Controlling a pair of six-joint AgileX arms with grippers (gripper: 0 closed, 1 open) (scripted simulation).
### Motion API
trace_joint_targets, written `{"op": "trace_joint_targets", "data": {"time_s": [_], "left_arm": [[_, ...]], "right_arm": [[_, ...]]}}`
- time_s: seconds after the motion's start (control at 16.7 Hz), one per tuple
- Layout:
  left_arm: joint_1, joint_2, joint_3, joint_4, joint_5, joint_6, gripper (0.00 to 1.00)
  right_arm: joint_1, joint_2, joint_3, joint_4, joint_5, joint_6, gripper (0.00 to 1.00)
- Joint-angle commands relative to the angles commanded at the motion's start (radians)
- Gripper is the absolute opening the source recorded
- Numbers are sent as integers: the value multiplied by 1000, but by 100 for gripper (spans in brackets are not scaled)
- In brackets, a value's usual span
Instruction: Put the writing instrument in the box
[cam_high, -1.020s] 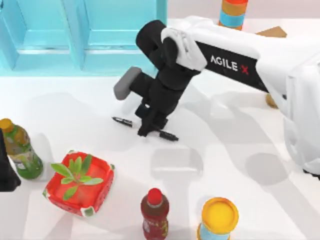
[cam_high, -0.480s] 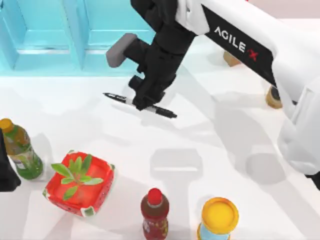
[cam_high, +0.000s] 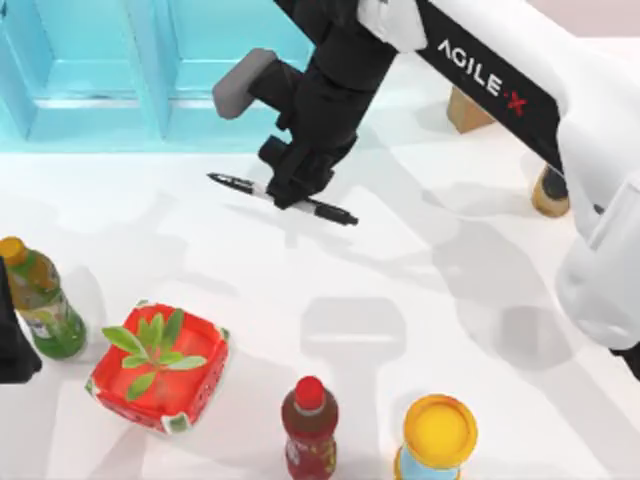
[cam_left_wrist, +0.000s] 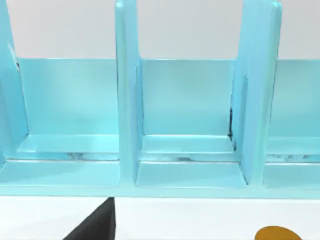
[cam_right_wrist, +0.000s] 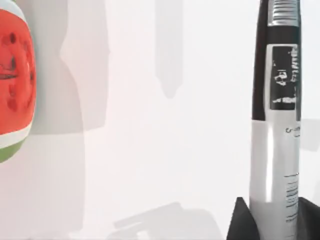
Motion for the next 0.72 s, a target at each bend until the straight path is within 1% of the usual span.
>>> {"op": "trace_joint_targets", "data": {"time_s": [0.18,0.36,0.54,0.72], "left_arm": [[0,0,0,0,0,0,100],[0,0,0,0,0,0,100],[0,0,0,0,0,0,100],[0,0,0,0,0,0,100]], "right_arm": [[-48,-32,18,-7,-4,63,0],[-159,-92,38,-31,7,207,0],[-308,-162,31,-71,48,416,0],[-470,-219,-24,-126,134,698,0]]}}
